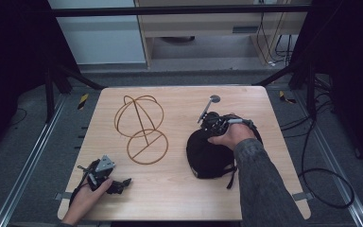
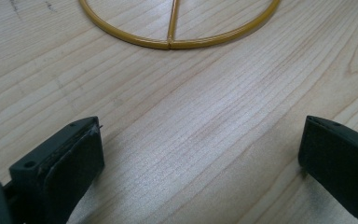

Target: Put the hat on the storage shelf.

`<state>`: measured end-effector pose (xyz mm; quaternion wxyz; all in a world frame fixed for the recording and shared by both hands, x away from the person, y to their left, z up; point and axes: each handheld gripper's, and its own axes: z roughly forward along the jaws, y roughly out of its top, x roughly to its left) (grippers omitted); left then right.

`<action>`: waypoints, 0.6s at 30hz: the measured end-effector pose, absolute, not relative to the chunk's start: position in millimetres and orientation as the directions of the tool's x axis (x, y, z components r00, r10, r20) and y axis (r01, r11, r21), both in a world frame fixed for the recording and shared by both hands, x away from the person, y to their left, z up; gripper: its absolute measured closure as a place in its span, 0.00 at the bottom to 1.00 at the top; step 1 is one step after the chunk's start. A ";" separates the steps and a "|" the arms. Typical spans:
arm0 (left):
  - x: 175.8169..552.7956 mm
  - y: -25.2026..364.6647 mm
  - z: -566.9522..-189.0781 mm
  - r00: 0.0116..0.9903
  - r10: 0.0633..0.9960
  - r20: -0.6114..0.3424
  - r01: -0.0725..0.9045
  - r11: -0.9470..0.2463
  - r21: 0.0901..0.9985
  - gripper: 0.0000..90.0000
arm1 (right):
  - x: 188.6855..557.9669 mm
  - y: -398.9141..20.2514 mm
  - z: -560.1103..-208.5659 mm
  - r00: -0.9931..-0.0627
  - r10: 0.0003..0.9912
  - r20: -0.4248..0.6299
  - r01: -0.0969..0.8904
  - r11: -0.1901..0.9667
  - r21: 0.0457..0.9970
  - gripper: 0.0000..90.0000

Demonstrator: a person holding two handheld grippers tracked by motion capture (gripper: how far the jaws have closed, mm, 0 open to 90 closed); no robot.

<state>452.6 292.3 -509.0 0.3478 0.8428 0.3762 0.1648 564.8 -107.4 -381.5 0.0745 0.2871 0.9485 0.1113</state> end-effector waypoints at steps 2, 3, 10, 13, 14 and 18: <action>452.6 292.3 -509.0 0.663 0.749 0.017 0.519 -0.475 0.710 0.00 | 562.1 -108.9 -378.7 -0.820 0.568 -0.078 0.532 0.804 0.265 0.81; 452.6 292.3 -509.0 0.663 0.749 0.016 0.519 -0.475 0.710 0.00 | 560.7 -110.1 -376.5 -0.822 0.564 -0.080 0.527 0.806 0.271 0.81; 452.6 292.3 -509.0 0.663 0.749 0.017 0.519 -0.476 0.710 0.00 | 545.7 -120.8 -354.9 -0.819 0.569 -0.078 0.511 0.783 0.356 0.82; 452.7 292.3 -509.0 0.663 0.748 0.017 0.519 -0.476 0.710 0.00 | 539.2 -125.9 -346.9 -0.816 0.572 -0.080 0.505 0.774 0.383 0.82; 452.6 292.3 -509.0 0.663 0.749 0.017 0.519 -0.476 0.710 0.00 | 537.7 -127.6 -345.0 -0.813 0.576 -0.082 0.506 0.769 0.391 0.81; 452.6 292.3 -509.0 0.663 0.749 0.017 0.519 -0.476 0.710 0.00 | 532.0 -133.5 -337.3 -0.805 0.588 -0.082 0.507 0.752 0.420 0.81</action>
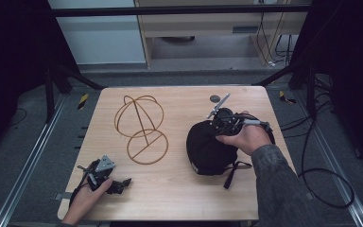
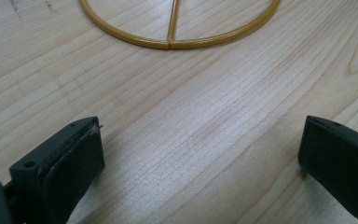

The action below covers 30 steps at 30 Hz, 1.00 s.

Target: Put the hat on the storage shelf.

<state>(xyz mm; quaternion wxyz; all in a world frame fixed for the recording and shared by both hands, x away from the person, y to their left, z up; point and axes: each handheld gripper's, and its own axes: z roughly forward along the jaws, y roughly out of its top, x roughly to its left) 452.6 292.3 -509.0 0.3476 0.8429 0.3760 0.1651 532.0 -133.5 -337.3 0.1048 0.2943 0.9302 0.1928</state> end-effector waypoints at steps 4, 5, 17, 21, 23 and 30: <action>452.5 292.3 -509.0 0.663 0.749 0.017 0.519 -0.476 0.710 0.00 | 526.4 -138.3 -326.9 -0.798 0.597 -0.083 0.505 0.738 0.448 0.82; 452.6 292.3 -509.0 0.663 0.748 0.017 0.519 -0.476 0.710 0.00 | 524.1 -140.7 -321.5 -0.798 0.596 -0.085 0.499 0.733 0.463 0.82; 452.8 292.2 -509.0 0.663 0.748 0.018 0.519 -0.477 0.710 0.00 | 514.1 -145.0 -291.3 -0.796 0.595 -0.115 0.459 0.715 0.527 0.82; 452.6 292.1 -509.0 0.662 0.749 0.019 0.519 -0.477 0.709 0.00 | 512.2 -142.8 -281.1 -0.796 0.593 -0.123 0.444 0.709 0.548 0.82; 452.5 292.1 -508.9 0.662 0.749 0.019 0.519 -0.477 0.709 0.00 | 510.9 -139.7 -273.5 -0.797 0.589 -0.129 0.431 0.706 0.561 0.82; 452.5 292.1 -508.9 0.663 0.749 0.018 0.519 -0.477 0.709 0.00 | 506.8 -133.3 -261.9 -0.801 0.582 -0.142 0.405 0.700 0.588 0.82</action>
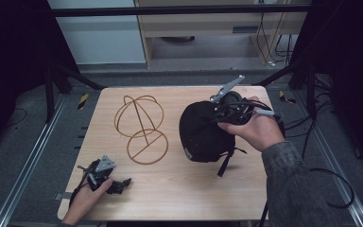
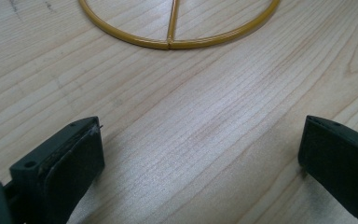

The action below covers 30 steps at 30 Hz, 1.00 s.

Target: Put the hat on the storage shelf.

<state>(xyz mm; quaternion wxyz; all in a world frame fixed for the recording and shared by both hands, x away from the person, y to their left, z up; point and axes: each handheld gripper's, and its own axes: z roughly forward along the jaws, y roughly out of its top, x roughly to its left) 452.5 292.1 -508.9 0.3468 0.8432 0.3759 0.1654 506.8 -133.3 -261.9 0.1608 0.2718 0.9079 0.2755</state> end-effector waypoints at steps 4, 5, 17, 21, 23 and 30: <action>452.4 292.1 -509.0 0.662 0.749 0.018 0.519 -0.476 0.709 0.00 | 503.5 -128.6 -256.6 -0.804 0.577 -0.145 0.388 0.693 0.608 0.82; 452.4 292.1 -509.0 0.662 0.749 0.019 0.519 -0.477 0.709 0.00 | 501.7 -125.6 -252.8 -0.804 0.574 -0.154 0.377 0.693 0.614 0.82; 452.4 292.2 -509.0 0.663 0.749 0.018 0.519 -0.477 0.709 0.00 | 490.3 -107.0 -234.1 -0.816 0.551 -0.178 0.317 0.682 0.659 0.82; 452.4 292.2 -509.0 0.663 0.748 0.018 0.519 -0.477 0.710 0.00 | 487.8 -99.7 -227.0 -0.820 0.539 -0.192 0.296 0.687 0.664 0.82; 452.4 292.2 -509.0 0.663 0.748 0.019 0.519 -0.477 0.709 0.00 | 486.2 -96.2 -224.6 -0.821 0.536 -0.196 0.289 0.686 0.668 0.82; 452.3 292.0 -509.0 0.661 0.750 0.018 0.519 -0.475 0.710 0.00 | 483.4 -82.0 -216.9 -0.826 0.523 -0.209 0.258 0.681 0.685 0.82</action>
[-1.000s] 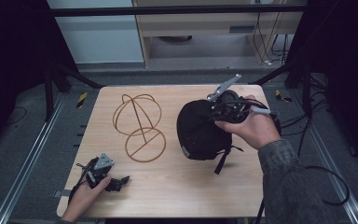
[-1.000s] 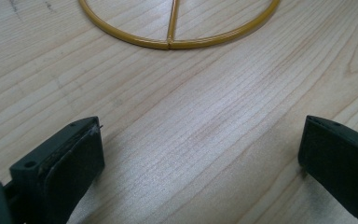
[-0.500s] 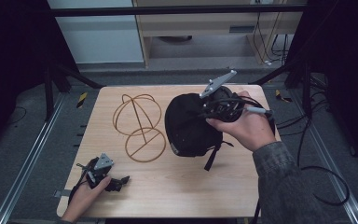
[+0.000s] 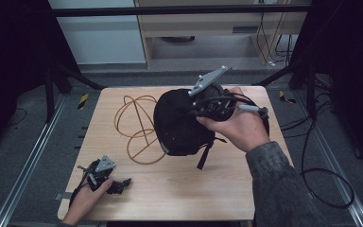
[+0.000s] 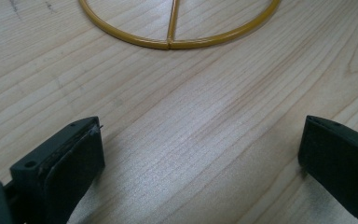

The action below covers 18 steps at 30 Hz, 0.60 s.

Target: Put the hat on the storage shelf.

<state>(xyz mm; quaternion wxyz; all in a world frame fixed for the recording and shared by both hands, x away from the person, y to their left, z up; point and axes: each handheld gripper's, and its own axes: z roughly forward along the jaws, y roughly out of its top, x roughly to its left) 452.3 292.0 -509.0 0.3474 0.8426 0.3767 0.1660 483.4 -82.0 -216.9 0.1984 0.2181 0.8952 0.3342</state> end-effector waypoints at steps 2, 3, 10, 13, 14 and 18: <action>452.1 291.9 -509.1 0.660 0.751 0.019 0.519 -0.474 0.711 0.00 | 483.3 -79.9 -215.7 -0.828 0.520 -0.210 0.254 0.681 0.687 0.82; 451.9 291.9 -509.1 0.660 0.751 0.019 0.519 -0.474 0.711 0.00 | 483.5 -77.7 -214.4 -0.829 0.518 -0.211 0.252 0.683 0.686 0.82; 451.7 291.9 -509.0 0.660 0.751 0.020 0.519 -0.475 0.710 0.00 | 483.7 -61.4 -203.0 -0.831 0.505 -0.232 0.226 0.689 0.689 0.82; 451.7 291.9 -508.9 0.661 0.751 0.020 0.519 -0.476 0.710 0.00 | 483.1 -51.7 -199.7 -0.835 0.492 -0.246 0.208 0.697 0.687 0.82; 451.8 292.0 -509.0 0.661 0.750 0.019 0.519 -0.475 0.711 0.00 | 483.1 -51.7 -199.7 -0.835 0.492 -0.246 0.208 0.697 0.687 0.82; 451.8 292.0 -509.0 0.661 0.750 0.019 0.519 -0.475 0.710 0.00 | 484.7 -43.7 -200.5 -0.839 0.484 -0.249 0.202 0.701 0.684 0.82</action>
